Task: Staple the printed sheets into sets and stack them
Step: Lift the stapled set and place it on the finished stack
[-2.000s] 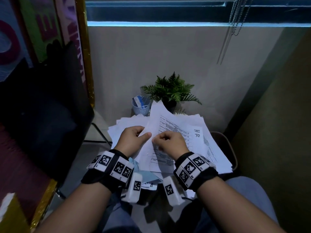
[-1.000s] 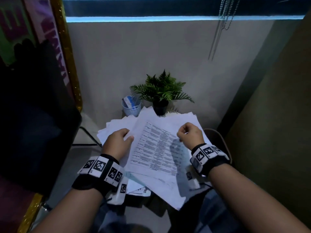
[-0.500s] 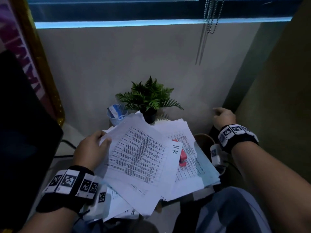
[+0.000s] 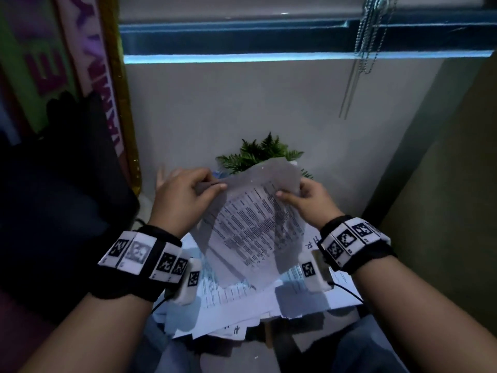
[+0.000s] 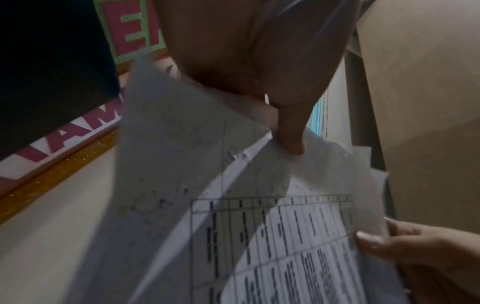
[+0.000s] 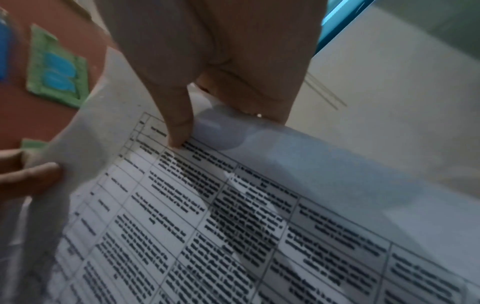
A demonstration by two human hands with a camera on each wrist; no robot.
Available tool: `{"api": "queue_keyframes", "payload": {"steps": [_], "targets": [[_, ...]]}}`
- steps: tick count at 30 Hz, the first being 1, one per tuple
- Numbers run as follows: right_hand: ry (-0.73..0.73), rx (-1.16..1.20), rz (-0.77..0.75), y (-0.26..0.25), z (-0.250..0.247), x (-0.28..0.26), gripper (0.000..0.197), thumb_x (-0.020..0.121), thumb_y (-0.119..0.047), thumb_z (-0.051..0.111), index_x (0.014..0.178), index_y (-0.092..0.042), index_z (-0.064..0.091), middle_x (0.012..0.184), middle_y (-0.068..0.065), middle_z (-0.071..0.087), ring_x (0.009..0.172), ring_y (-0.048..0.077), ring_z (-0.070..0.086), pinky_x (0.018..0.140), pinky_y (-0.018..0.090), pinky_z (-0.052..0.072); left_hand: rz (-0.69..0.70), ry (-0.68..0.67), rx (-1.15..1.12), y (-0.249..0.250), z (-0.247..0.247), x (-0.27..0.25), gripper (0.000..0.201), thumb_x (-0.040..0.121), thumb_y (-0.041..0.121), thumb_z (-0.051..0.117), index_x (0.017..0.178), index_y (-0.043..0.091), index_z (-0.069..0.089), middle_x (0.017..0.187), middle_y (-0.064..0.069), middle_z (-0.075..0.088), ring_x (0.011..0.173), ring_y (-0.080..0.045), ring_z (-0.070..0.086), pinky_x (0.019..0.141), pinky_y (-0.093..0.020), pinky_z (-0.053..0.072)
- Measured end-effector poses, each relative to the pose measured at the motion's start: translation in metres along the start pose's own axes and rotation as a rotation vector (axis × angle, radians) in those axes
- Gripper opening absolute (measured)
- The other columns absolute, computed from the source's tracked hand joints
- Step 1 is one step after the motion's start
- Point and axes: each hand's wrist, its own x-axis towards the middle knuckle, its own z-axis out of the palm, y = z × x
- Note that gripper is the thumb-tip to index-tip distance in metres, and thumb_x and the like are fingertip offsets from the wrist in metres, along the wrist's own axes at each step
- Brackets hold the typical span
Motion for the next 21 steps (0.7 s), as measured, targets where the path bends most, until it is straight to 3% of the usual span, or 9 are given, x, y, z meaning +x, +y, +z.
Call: {"api": "queue_keyframes", "payload": {"steps": [3, 4, 6, 8, 10, 11, 16, 18, 21], "targets": [[0.069, 0.159, -0.052, -0.002, 0.0, -0.009, 0.016, 0.082, -0.007, 0.068, 0.086, -0.022, 0.064, 0.077, -0.01, 0.071, 0.076, 0.005, 0.067, 0.074, 0.021, 0.053, -0.219, 0.193, -0.122, -0.014, -0.002, -0.011, 0.045, 0.075, 0.052, 0.07, 0.106, 0.022, 0.059, 0.117, 0.002, 0.056, 0.116, -0.017, 0.046, 0.111, -0.034, 0.012], [0.092, 0.213, -0.058, -0.003, -0.001, -0.012, 0.015, 0.082, -0.006, 0.068, 0.086, -0.02, 0.064, 0.073, -0.011, 0.072, 0.072, 0.001, 0.067, 0.07, 0.016, 0.053, -0.333, 0.174, -0.309, -0.02, -0.002, -0.015, 0.071, 0.068, 0.054, 0.074, 0.125, 0.019, 0.049, 0.133, -0.001, 0.048, 0.125, -0.017, 0.041, 0.11, -0.029, 0.017], [0.133, 0.275, -0.067, -0.003, 0.0, -0.017, 0.011, 0.082, -0.008, 0.067, 0.085, -0.018, 0.064, 0.071, -0.012, 0.072, 0.071, 0.0, 0.067, 0.067, 0.013, 0.052, -0.512, 0.014, -0.725, -0.031, 0.003, -0.023, 0.109, 0.058, 0.057, 0.078, 0.145, 0.025, 0.022, 0.15, -0.003, 0.033, 0.136, -0.02, 0.033, 0.112, -0.038, 0.027], [0.185, 0.312, -0.097, -0.006, 0.004, -0.023, 0.012, 0.084, -0.005, 0.065, 0.084, -0.017, 0.065, 0.068, -0.013, 0.071, 0.067, -0.004, 0.065, 0.066, 0.01, 0.051, -0.533, -0.145, -0.902, -0.032, 0.012, -0.031, 0.083, 0.074, 0.035, 0.076, 0.142, 0.022, 0.03, 0.142, -0.004, 0.045, 0.133, -0.024, 0.041, 0.106, -0.041, 0.037], [0.242, 0.323, -0.136, -0.009, 0.011, -0.026, 0.014, 0.089, -0.007, 0.06, 0.083, -0.019, 0.065, 0.075, -0.009, 0.069, 0.067, -0.005, 0.063, 0.068, 0.011, 0.05, -0.469, -0.077, -0.863, -0.029, 0.021, -0.035, 0.029, 0.088, 0.012, 0.062, 0.114, 0.023, 0.057, 0.113, 0.001, 0.066, 0.113, -0.025, 0.06, 0.094, -0.035, 0.048], [0.256, 0.32, -0.141, -0.01, 0.014, -0.028, 0.014, 0.091, -0.012, 0.058, 0.083, -0.021, 0.065, 0.079, -0.006, 0.068, 0.071, -0.002, 0.063, 0.072, 0.014, 0.051, -0.452, -0.006, -0.835, -0.025, 0.021, -0.036, 0.022, 0.091, 0.01, 0.059, 0.102, 0.028, 0.062, 0.101, 0.006, 0.069, 0.102, -0.02, 0.065, 0.088, -0.033, 0.051], [0.339, 0.338, -0.16, -0.01, 0.027, -0.029, 0.013, 0.093, -0.015, 0.055, 0.103, -0.016, 0.063, 0.091, -0.007, 0.069, 0.087, 0.004, 0.065, 0.081, 0.022, 0.052, -0.388, 0.218, -0.836, -0.009, 0.017, -0.038, 0.008, 0.093, 0.024, 0.056, 0.097, 0.024, 0.062, 0.086, 0.015, 0.065, 0.075, 0.011, 0.06, 0.064, -0.007, 0.046], [0.323, 0.346, -0.125, -0.004, 0.034, -0.031, 0.019, 0.09, -0.019, 0.061, 0.109, -0.023, 0.059, 0.102, -0.005, 0.07, 0.1, 0.011, 0.065, 0.088, 0.028, 0.051, -0.381, 0.163, -0.815, -0.01, 0.021, -0.04, 0.018, 0.094, 0.029, 0.052, 0.108, 0.018, 0.053, 0.093, 0.014, 0.062, 0.081, 0.01, 0.058, 0.063, -0.003, 0.043], [0.326, 0.289, -0.045, 0.011, 0.044, -0.034, 0.024, 0.09, -0.014, 0.061, 0.111, -0.023, 0.057, 0.106, -0.003, 0.068, 0.094, 0.007, 0.064, 0.087, 0.027, 0.051, -0.427, 0.027, -0.746, -0.024, 0.038, -0.044, 0.032, 0.093, 0.027, 0.054, 0.119, 0.012, 0.044, 0.11, 0.001, 0.059, 0.103, -0.014, 0.057, 0.082, -0.021, 0.042]]}}
